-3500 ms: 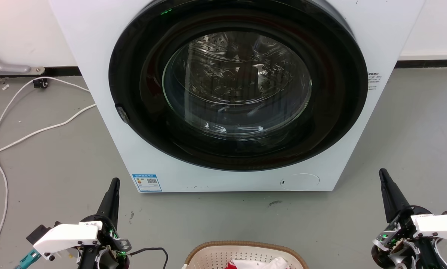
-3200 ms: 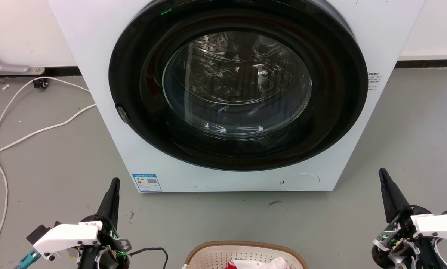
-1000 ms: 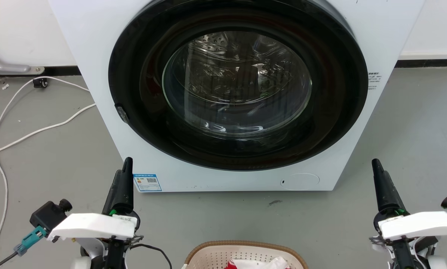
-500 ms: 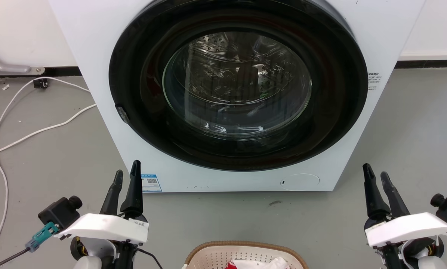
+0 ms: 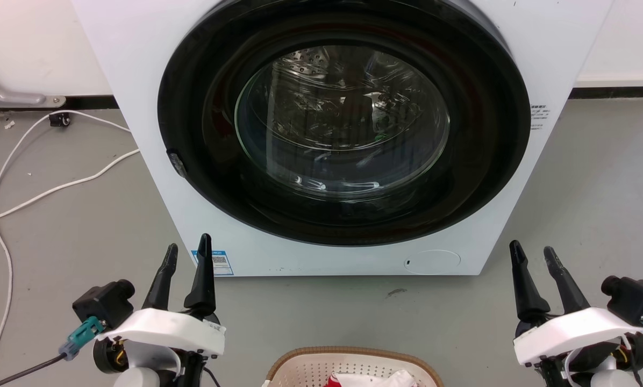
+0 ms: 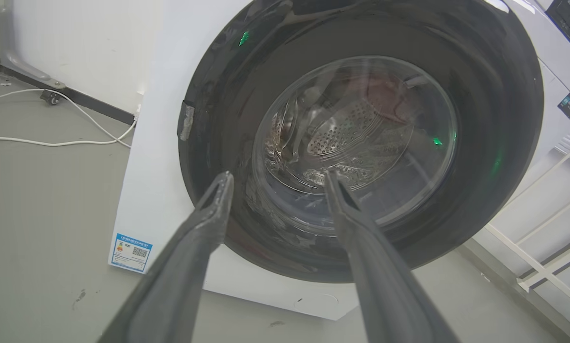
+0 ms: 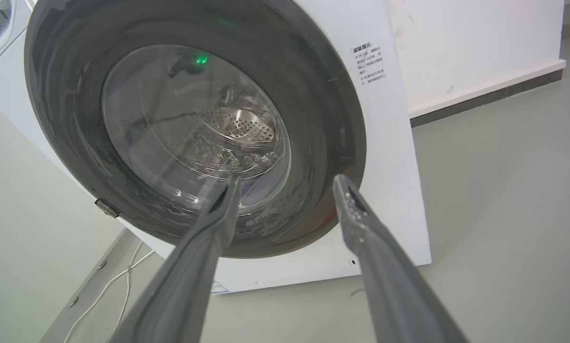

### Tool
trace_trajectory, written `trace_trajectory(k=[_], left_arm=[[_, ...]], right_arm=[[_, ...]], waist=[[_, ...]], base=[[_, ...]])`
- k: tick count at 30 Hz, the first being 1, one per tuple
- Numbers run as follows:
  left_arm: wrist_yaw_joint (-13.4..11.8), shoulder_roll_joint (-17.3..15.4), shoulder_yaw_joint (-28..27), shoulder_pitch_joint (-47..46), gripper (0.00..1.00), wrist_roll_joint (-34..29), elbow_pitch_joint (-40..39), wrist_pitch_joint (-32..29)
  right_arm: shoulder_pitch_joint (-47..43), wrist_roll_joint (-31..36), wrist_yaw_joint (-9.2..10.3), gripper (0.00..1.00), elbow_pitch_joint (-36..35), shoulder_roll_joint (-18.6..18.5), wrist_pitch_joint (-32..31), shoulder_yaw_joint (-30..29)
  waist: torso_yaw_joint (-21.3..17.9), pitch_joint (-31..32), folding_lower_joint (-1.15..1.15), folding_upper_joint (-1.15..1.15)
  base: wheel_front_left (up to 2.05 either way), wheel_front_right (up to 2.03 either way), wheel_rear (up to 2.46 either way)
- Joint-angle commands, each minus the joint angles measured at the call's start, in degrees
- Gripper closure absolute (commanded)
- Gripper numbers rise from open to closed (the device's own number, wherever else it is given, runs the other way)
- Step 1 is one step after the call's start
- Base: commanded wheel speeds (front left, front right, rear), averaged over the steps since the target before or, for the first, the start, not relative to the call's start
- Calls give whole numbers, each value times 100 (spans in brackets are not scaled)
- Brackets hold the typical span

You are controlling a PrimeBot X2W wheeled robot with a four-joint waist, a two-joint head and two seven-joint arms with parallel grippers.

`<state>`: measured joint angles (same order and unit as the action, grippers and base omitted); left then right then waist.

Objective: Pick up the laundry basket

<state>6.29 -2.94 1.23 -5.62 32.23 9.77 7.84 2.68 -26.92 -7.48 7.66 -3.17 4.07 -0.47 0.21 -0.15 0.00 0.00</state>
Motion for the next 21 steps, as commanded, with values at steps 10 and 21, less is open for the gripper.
trace_trajectory(k=[10, 21], left_arm=[[-70, -64, 103, -154, 0, -798, 110, 187], [-158, -99, 206, -213, 0, -1400, 227, 322]], right_arm=[[-40, 895, -1, 0, -158, 17, -43, 1], [-116, 1543, -1, 0, -250, 22, -71, -38]], waist=[[2, -1, 0, 0], [-3, -7, 0, 0]], base=[[0, 0, 0], [0, 0, 0]])
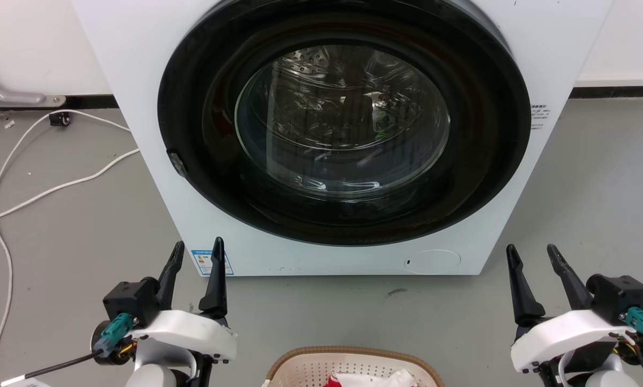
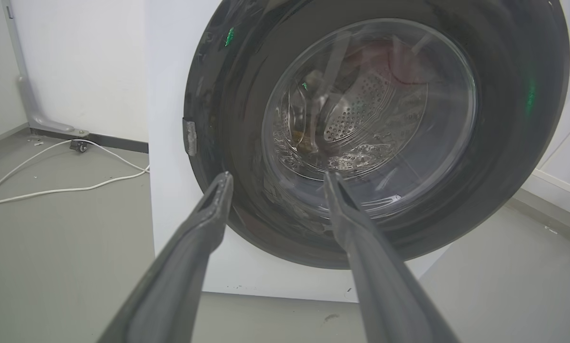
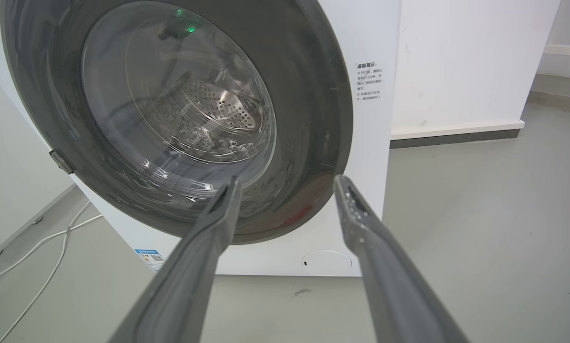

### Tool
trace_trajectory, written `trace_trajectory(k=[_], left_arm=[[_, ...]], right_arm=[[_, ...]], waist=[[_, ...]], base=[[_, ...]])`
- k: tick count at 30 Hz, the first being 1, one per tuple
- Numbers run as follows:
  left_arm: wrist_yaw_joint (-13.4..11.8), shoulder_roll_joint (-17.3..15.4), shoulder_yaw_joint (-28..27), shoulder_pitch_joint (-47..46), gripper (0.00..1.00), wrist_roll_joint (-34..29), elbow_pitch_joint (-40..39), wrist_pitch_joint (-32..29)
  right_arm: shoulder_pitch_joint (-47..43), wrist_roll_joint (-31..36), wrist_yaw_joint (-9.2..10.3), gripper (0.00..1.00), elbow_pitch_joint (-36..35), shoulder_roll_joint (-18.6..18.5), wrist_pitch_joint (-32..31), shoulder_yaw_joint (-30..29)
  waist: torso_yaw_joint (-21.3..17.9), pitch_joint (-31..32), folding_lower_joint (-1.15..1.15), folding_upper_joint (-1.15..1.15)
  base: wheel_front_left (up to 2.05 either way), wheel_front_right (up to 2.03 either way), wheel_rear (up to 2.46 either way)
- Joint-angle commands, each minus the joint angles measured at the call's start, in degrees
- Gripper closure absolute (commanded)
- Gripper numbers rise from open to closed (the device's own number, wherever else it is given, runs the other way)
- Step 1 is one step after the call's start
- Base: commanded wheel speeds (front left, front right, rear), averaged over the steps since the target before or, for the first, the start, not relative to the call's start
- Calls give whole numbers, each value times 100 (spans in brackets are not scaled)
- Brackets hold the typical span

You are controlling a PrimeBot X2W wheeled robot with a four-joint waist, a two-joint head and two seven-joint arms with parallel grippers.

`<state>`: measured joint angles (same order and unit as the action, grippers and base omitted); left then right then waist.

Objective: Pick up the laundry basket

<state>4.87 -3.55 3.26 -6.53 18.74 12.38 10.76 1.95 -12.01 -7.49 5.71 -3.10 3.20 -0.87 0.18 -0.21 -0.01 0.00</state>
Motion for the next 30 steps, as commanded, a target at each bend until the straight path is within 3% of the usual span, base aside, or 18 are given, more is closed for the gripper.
trace_trajectory(k=[1, 30], left_arm=[[-22, -42, 10, -130, 0, -100, -28, 41], [-180, -21, 77, -123, 0, -1256, 201, 364]], right_arm=[[-51, 92, 0, 0, -63, 16, 13, -4], [-171, 1247, 1, 0, -167, 30, 116, -38]], waist=[[-1, 0, 1, 0], [-3, 2, 1, 0]], base=[[0, 0, 0], [0, 0, 0]])
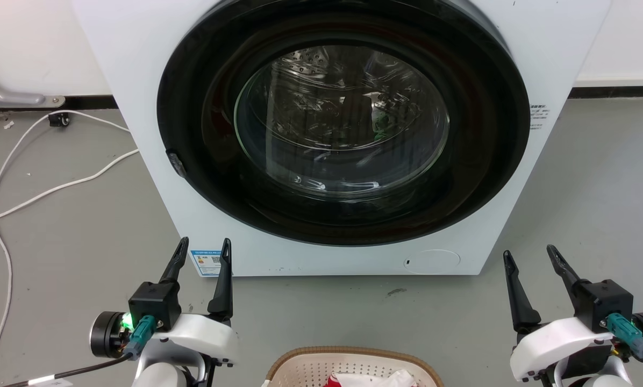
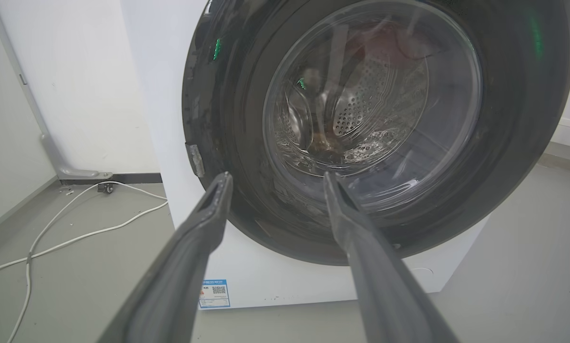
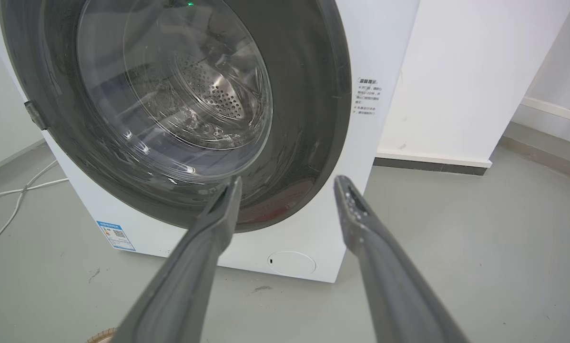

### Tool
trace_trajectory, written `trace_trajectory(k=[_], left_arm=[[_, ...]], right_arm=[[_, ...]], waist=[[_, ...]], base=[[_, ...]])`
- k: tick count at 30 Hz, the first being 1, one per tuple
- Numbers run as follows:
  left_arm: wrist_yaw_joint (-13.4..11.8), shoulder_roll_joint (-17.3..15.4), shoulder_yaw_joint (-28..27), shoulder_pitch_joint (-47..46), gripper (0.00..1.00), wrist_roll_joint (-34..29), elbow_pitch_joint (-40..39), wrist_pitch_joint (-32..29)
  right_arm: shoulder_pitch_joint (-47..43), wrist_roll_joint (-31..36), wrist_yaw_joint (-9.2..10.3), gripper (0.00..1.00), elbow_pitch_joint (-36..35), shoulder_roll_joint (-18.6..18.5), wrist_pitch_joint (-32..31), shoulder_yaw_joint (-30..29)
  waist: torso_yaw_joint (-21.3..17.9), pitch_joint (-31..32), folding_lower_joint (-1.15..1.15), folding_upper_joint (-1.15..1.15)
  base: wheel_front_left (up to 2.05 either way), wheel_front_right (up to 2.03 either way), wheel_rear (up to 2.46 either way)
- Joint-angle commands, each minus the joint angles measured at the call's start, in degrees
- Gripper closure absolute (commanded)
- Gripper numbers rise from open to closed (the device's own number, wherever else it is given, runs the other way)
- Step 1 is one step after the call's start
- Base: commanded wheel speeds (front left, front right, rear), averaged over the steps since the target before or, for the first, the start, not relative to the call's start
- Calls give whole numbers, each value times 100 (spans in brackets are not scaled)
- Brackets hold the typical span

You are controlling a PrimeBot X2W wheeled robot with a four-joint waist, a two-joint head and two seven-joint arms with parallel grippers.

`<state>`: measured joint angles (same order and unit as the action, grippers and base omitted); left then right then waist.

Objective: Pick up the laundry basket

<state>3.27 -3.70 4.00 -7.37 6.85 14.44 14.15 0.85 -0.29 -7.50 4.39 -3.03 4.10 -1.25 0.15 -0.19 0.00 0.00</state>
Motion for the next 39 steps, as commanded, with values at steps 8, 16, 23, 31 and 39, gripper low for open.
trace_trajectory(k=[8, 16, 23, 31, 39], left_arm=[[-5, 25, -35, -40, 0, -260, 73, 108], [20, 46, -72, -33, 0, -207, 131, 112], [36, 60, -64, -63, 0, -184, 162, 112], [83, 68, -23, -95, 0, -182, 280, 111], [243, 70, 195, -212, 0, -37, 1155, 106]], right_arm=[[-81, 184, 2, 0, 11, 26, 107, -43], [-56, 70, 2, 0, 69, 26, 163, -69], [10, 63, 2, 0, 105, 26, 188, -76], [50, 38, 2, 0, 196, 26, 90, -82], [4, -10, 2, 0, 684, 24, -290, -14]], waist=[[14, -9, 0, 0], [11, -23, 0, 0], [17, -50, 0, 0], [10, -94, 0, 0], [-20, -357, 0, 0]], base=[[0, 0, 0], [0, 0, 0], [0, 0, 0], [0, 0, 0], [0, 0, 0]])
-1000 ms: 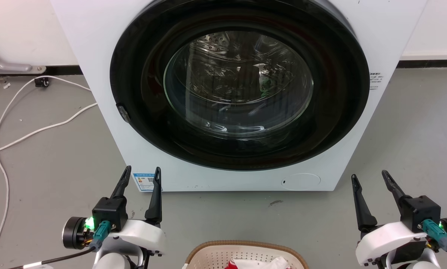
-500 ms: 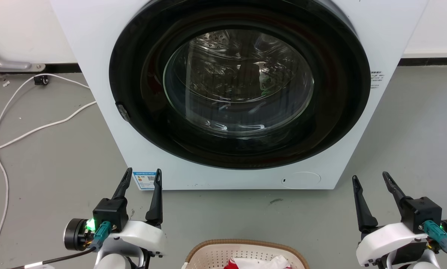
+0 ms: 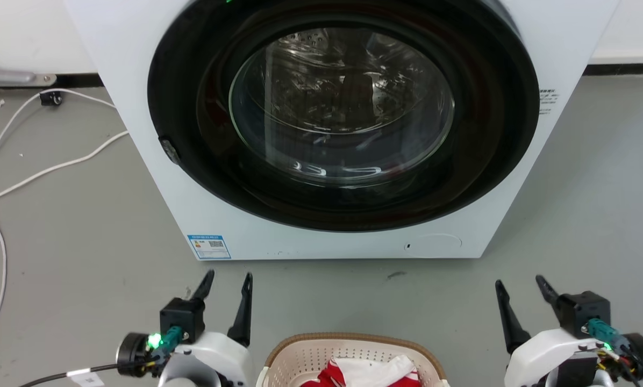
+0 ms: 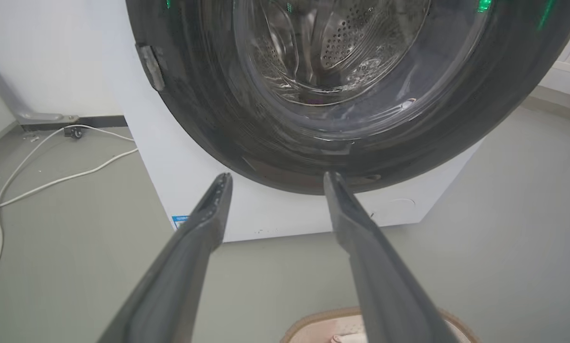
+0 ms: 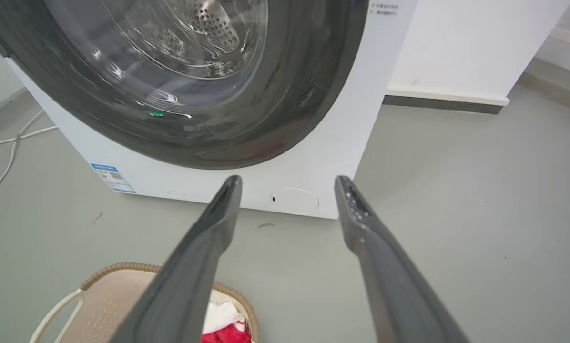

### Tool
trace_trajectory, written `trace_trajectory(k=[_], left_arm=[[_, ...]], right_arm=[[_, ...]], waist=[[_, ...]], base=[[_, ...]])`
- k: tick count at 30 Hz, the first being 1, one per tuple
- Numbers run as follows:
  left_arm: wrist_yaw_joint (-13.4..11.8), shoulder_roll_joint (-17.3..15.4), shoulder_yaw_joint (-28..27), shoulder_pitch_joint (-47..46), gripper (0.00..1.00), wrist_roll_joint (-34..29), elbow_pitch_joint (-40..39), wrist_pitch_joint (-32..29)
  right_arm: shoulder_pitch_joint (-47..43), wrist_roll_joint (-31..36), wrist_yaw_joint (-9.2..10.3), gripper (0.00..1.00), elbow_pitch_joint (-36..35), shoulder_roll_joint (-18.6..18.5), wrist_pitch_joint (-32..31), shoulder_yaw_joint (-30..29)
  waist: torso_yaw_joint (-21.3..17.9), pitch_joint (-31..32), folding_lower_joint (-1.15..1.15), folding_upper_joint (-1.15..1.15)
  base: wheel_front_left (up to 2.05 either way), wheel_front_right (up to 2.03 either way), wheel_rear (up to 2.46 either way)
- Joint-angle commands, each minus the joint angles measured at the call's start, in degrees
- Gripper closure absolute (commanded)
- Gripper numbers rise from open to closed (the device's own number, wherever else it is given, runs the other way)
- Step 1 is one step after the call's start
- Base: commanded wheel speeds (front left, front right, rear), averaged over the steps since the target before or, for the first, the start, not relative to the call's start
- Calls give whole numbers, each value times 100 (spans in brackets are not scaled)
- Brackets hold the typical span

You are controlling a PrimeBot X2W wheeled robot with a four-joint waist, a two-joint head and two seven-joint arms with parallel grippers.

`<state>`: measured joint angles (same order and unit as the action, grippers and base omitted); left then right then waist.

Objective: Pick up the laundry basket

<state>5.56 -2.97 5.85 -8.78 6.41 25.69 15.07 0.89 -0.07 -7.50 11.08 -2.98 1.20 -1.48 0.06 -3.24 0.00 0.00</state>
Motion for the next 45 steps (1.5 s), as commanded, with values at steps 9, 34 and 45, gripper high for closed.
trace_trajectory(k=[9, 34, 45], left_arm=[[100, 2, 211, -380, 0, 228, 1475, -7], [190, 8, 1528, -1784, 0, 1446, 4165, -692], [191, -85, 1690, -2225, 0, 1863, 4554, -731]], right_arm=[[197, -250, 2, 0, 933, 17, -302, 163], [1529, -1201, 2, 0, 3793, 15, -613, 1070], [2329, -1740, 3, 0, 4815, 14, -443, 1699]], waist=[[-64, -449, 0, 0], [-208, -1766, 0, 0], [-320, -2480, 0, 0]], base=[[0, 0, 0], [0, 0, 0], [0, 0, 0]])
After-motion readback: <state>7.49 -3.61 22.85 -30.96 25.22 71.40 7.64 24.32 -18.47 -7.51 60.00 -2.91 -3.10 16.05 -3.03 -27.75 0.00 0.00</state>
